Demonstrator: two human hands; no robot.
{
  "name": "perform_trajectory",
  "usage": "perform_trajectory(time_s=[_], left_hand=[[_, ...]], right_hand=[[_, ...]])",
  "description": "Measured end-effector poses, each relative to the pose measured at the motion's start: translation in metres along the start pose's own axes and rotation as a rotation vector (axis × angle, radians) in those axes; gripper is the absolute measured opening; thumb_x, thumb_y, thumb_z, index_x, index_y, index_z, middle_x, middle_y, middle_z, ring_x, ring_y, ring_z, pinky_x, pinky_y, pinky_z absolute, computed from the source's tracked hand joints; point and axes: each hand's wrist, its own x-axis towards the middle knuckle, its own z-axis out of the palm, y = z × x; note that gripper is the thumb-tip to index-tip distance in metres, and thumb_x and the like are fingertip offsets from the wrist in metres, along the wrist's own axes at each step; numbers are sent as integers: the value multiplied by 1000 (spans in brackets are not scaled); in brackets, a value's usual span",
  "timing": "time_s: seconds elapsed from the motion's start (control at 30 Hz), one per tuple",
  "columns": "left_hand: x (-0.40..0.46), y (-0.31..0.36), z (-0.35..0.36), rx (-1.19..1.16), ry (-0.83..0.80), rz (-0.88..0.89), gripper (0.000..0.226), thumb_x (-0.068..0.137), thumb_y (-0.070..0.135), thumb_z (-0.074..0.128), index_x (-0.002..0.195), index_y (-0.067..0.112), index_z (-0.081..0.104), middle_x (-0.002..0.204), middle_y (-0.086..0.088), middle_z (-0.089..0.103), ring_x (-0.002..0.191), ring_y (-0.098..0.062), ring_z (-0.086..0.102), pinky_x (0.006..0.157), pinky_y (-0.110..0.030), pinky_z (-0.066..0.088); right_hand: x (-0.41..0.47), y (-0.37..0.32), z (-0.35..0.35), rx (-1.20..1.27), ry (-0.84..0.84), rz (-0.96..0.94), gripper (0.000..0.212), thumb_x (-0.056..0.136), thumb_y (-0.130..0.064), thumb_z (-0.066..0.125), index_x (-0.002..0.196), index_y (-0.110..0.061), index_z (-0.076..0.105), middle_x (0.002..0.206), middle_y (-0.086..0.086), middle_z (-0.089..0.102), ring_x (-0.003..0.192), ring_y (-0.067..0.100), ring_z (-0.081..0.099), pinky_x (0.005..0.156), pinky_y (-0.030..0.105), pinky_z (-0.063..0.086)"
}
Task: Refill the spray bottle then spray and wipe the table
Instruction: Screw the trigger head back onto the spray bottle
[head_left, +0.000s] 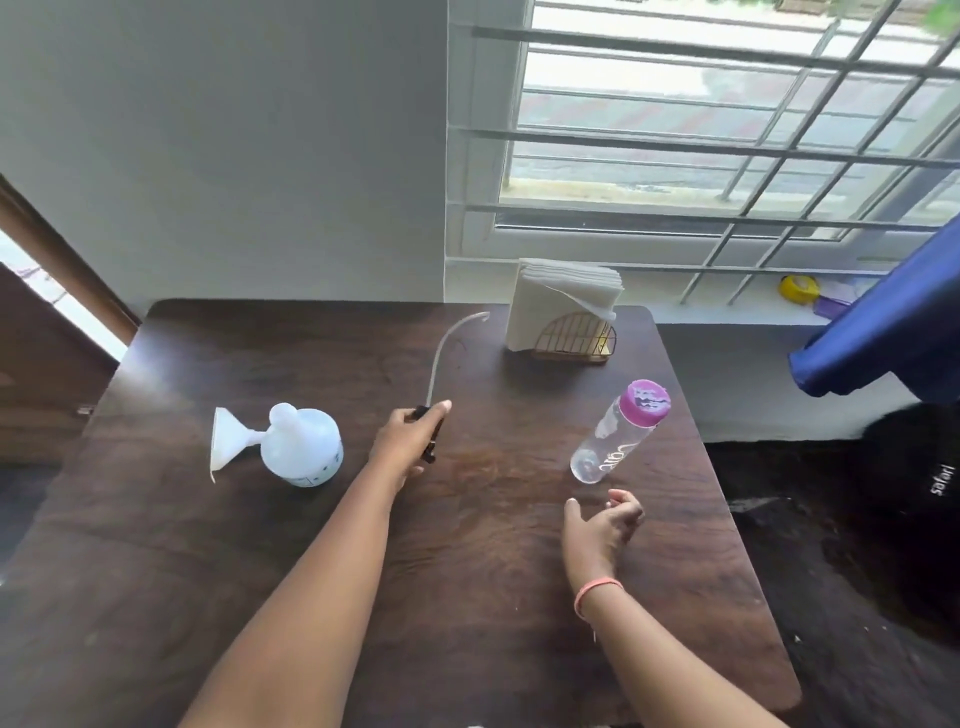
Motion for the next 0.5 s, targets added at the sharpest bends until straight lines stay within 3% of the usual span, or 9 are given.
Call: perform_trajectory(time_s=[0.1,0.2,0.27,0.37,0.43,0.5], left_hand=[[-4,7,-3,-116,-112,-34,53,80,66,60,109,22,60,97,0,65,79,-14,62,62,-28,48],[-11,14,-16,-236,-304,-96,44,86,63,54,99,22,63,88,-3,63,73,-18,60,56,-24,45],[-16,17,-27,-355,-438,-132,42,89,58,48,97,20,64,86,-6,64,67,-20,60,49,-22,41],[-16,13,-41,-477,-541,-132,47,90,50,33,98,15,63,85,-7,62,66,-21,58,50,-24,38],[-18,11,-48,-541,-563,-136,51,89,49,27,98,16,64,84,-7,61,67,-22,56,51,-24,37],[-22,10,-54,-629,-558,-152,52,88,47,25,99,17,65,82,-5,58,65,-21,52,54,-25,37]], right_hand=[[-19,-10,12,-90,-17,-5,44,71,4,73,107,5,47,115,26,47,112,41,42,99,41,28],[-36,-26,26,-76,-121,48,34,79,-9,72,106,-6,52,111,15,50,110,35,47,99,42,35],[-48,-44,38,4,-257,105,25,87,-23,68,104,-13,53,106,7,53,107,28,52,96,38,41],[-67,-88,54,235,-460,147,26,91,-42,61,106,-23,54,104,2,61,94,18,62,85,37,50],[-76,-117,66,323,-529,125,30,92,-43,59,113,-22,53,103,-1,62,89,11,63,82,34,52],[-81,-137,79,379,-557,152,36,91,-42,63,117,-21,50,105,2,64,93,16,66,84,40,55]])
